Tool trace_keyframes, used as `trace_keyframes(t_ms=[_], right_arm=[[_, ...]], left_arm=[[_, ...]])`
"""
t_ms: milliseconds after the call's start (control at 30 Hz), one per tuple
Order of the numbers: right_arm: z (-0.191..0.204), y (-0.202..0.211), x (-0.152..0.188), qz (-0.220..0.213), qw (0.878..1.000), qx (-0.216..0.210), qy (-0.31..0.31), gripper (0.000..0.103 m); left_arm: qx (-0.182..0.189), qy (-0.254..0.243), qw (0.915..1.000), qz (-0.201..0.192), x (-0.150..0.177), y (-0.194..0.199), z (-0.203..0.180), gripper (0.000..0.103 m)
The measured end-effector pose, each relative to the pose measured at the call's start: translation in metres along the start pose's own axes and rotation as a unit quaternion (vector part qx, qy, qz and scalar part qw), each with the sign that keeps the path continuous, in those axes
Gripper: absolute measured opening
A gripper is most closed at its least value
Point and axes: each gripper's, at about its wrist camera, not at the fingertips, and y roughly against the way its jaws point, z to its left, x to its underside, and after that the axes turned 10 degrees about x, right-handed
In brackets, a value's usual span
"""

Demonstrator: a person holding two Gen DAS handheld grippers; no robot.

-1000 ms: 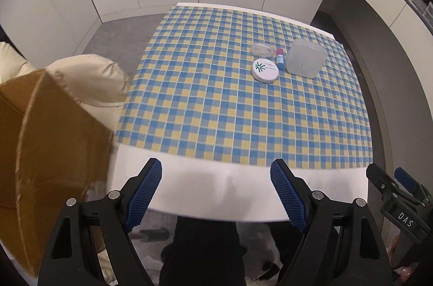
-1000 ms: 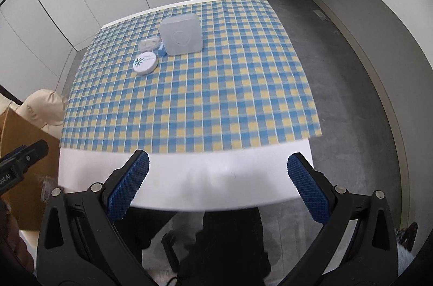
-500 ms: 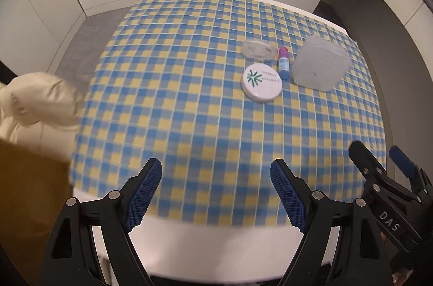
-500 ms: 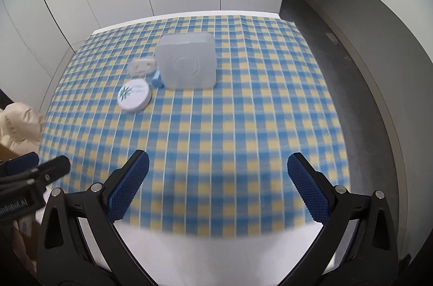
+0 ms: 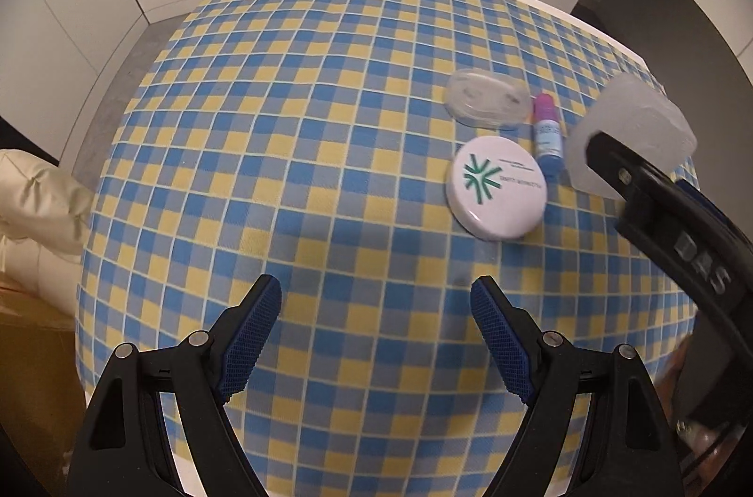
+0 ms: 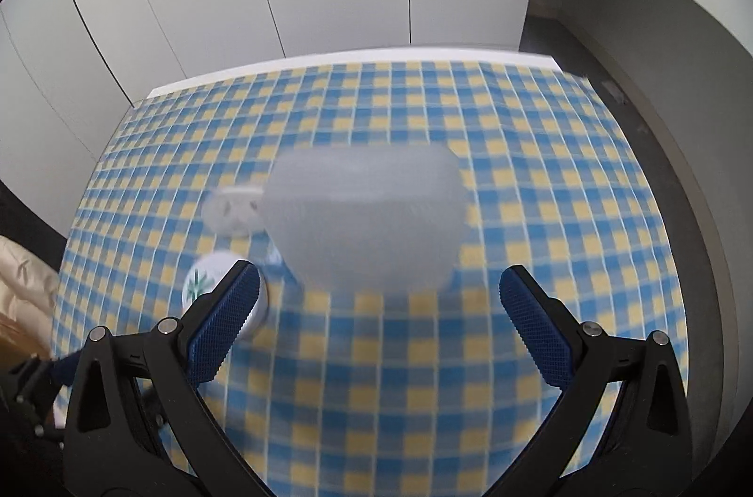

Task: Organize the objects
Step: 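Grasp the clear plastic box with the right tool while the left tool grasps the white compact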

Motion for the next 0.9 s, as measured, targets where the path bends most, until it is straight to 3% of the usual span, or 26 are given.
trace_keyframes(t_ms=[133,233,467,700,767,800,900], right_arm=[[0.013,-0.022,-0.014,0.005,1.0,0.02,0.001,0.103],[0.014,-0.03,-0.021,-0.003,1.0,0.021,-0.012,0.084],[-0.022,-0.016,-0.005,-0.015,0.999,0.046,-0.018,0.084],[-0.054,-0.019,0.016,0.007,0.998,0.06,-0.031,0.084],[-0.058,-0.02,0.018,0.013,0.998,0.058,-0.033,0.084],[-0.062,-0.017,0.024,0.011,0.998,0.058,-0.033,0.084],[-0.062,-0.014,0.023,0.008,0.998,0.055,-0.029,0.084]], left_arm=[[0.0,0.002,1.0,0.0,-0.004,-0.007,-0.001,0.083],[0.004,0.0,1.0,-0.002,-0.007,-0.01,-0.005,0.083],[0.017,-0.023,0.9996,-0.004,-0.017,-0.025,-0.032,0.083],[-0.017,-0.053,0.998,-0.03,-0.038,-0.048,-0.065,0.084],[-0.018,-0.051,0.9981,-0.03,-0.046,-0.052,-0.072,0.073],[-0.019,-0.053,0.9979,-0.032,-0.047,-0.053,-0.076,0.058],[-0.028,-0.055,0.9977,-0.029,-0.054,-0.052,-0.079,0.058]])
